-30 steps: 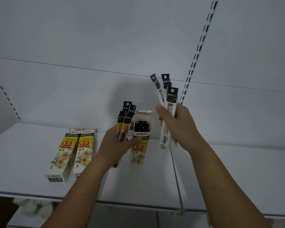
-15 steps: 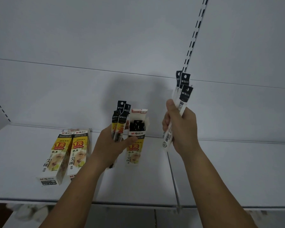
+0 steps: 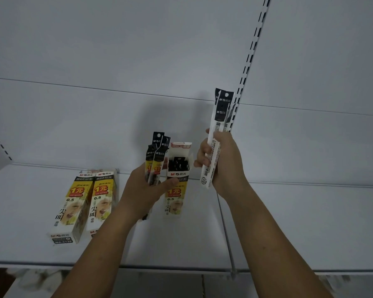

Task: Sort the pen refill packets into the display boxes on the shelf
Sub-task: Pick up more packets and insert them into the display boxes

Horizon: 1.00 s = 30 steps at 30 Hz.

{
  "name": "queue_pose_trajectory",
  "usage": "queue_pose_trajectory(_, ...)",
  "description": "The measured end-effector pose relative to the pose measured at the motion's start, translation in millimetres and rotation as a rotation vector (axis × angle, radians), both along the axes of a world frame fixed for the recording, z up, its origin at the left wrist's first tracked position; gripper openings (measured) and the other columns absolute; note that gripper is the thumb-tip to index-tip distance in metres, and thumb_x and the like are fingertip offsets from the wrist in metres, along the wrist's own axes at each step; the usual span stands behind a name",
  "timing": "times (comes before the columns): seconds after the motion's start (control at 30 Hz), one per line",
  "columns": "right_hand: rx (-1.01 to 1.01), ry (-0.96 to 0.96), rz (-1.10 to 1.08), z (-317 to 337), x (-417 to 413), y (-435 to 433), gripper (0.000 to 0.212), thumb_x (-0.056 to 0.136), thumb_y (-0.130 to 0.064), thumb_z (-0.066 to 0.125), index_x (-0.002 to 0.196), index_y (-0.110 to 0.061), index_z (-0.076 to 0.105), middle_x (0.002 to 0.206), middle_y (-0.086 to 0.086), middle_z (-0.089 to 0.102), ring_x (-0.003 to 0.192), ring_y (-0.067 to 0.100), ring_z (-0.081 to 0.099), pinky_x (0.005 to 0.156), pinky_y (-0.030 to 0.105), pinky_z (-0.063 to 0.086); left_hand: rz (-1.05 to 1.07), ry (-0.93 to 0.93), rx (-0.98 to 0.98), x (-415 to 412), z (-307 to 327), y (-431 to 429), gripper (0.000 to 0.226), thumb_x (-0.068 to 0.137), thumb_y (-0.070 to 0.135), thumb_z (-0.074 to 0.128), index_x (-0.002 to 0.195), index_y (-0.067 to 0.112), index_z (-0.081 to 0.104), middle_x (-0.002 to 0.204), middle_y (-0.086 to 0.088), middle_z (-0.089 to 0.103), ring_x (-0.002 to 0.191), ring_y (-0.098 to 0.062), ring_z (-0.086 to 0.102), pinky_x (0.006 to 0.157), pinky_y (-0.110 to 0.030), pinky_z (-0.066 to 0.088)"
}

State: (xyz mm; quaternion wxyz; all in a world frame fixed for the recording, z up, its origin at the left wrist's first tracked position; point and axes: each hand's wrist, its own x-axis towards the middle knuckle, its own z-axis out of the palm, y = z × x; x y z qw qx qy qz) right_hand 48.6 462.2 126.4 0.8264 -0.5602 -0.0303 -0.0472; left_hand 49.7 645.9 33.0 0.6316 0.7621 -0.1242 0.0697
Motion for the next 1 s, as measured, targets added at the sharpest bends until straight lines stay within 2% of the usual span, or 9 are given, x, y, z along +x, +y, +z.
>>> queue_pose_trajectory(0.1, 0.035, -0.081, -0.006, -3, -5, -2, 0.025, 0.085, -0.013, 0.047, 0.109, -0.014, 0.055, 0.066, 0.002, 0.051, 0.046, 0.015, 0.039, 0.05, 0.028, 0.041, 0.002, -0.001, 0.012, 1, 0, 1, 0.032, 0.089, 0.014, 0.08, 0.12, 0.014, 0.071, 0.08, 0.026, 0.074, 0.069, 0.009, 0.067, 0.057, -0.009, 0.049)
queue_pose_trajectory(0.17, -0.038, -0.122, -0.03, -3, -10, -4, 0.02, 0.098, -0.005, 0.044, 0.112, -0.008, 0.057, 0.073, 0.005, 0.06, 0.05, 0.018, 0.047, 0.051, 0.031, 0.047, 0.003, -0.001, 0.021, 1, 0, 0, 0.031, 0.09, 0.014, 0.08, 0.12, 0.015, 0.07, 0.08, 0.026, 0.074, 0.069, 0.009, 0.067, 0.057, -0.009, 0.049)
queue_pose_trajectory(0.27, -0.149, -0.132, -0.045, -1, -18, -8, 0.021, 0.11, -0.013, 0.045, 0.108, -0.011, 0.065, 0.077, 0.006, 0.071, 0.064, 0.022, 0.067, 0.067, 0.041, 0.062, 0.001, 0.001, 0.031, 1, 0, 0, 0.031, 0.091, 0.015, 0.079, 0.121, 0.016, 0.07, 0.082, 0.027, 0.074, 0.07, 0.01, 0.067, 0.057, -0.008, 0.049)
queue_pose_trajectory(0.33, -0.19, -0.138, -0.067, -1, -20, -10, 0.021, 0.11, -0.022, 0.048, 0.112, -0.013, 0.066, 0.078, 0.008, 0.074, 0.072, 0.024, 0.073, 0.074, 0.041, 0.064, 0.001, 0.001, 0.034, 1, 1, -1, 0.031, 0.09, 0.015, 0.079, 0.12, 0.017, 0.07, 0.083, 0.028, 0.074, 0.071, 0.01, 0.067, 0.058, -0.008, 0.05)
queue_pose_trajectory(0.43, -0.196, -0.137, -0.118, 0, -21, -10, 0.02, 0.107, -0.025, 0.054, 0.117, -0.012, 0.066, 0.08, 0.009, 0.077, 0.074, 0.024, 0.076, 0.069, 0.036, 0.063, 0.007, -0.002, 0.025, 0, 0, -1, 0.029, 0.089, 0.014, 0.08, 0.116, 0.02, 0.071, 0.086, 0.029, 0.075, 0.075, 0.011, 0.068, 0.06, -0.009, 0.05)
queue_pose_trajectory(0.6, -0.23, -0.172, -0.273, 2, -18, -6, 0.012, 0.101, -0.025, 0.066, 0.112, -0.02, 0.067, 0.091, 0.009, 0.078, 0.073, 0.02, 0.078, 0.061, 0.03, 0.061, -0.008, -0.02, 0.038, 1, 1, -1, 0.029, 0.091, 0.014, 0.078, 0.119, 0.017, 0.07, 0.081, 0.029, 0.073, 0.07, 0.011, 0.066, 0.059, -0.007, 0.049)
queue_pose_trajectory(0.7, -0.266, -0.185, -0.319, 1, -12, -4, 0.019, 0.101, -0.03, 0.066, 0.119, -0.023, 0.066, 0.099, 0.002, 0.077, 0.074, 0.013, 0.076, 0.067, 0.03, 0.063, -0.006, -0.017, 0.032, 2, 0, -1, 0.028, 0.091, 0.014, 0.078, 0.118, 0.015, 0.071, 0.077, 0.028, 0.072, 0.067, 0.01, 0.065, 0.058, -0.008, 0.048)
queue_pose_trajectory(0.83, -0.321, -0.23, -0.328, -2, -7, 1, 0.012, 0.101, -0.031, 0.066, 0.111, -0.037, 0.065, 0.099, -0.018, 0.076, 0.091, 0.0, 0.074, 0.074, 0.016, 0.057, -0.008, -0.016, 0.033, 3, 0, 0, 0.032, 0.091, 0.018, 0.079, 0.122, 0.017, 0.07, 0.084, 0.027, 0.075, 0.07, 0.01, 0.066, 0.059, -0.008, 0.05)
queue_pose_trajectory(1.0, -0.315, -0.275, -0.353, -1, -4, 3, 0.019, 0.093, -0.025, 0.077, 0.11, -0.03, 0.07, 0.101, -0.016, 0.077, 0.092, 0.002, 0.075, 0.07, 0.014, 0.057, -0.001, -0.016, 0.041, 3, 0, 1, 0.031, 0.091, 0.018, 0.079, 0.121, 0.02, 0.071, 0.086, 0.027, 0.075, 0.07, 0.01, 0.066, 0.057, -0.008, 0.049)
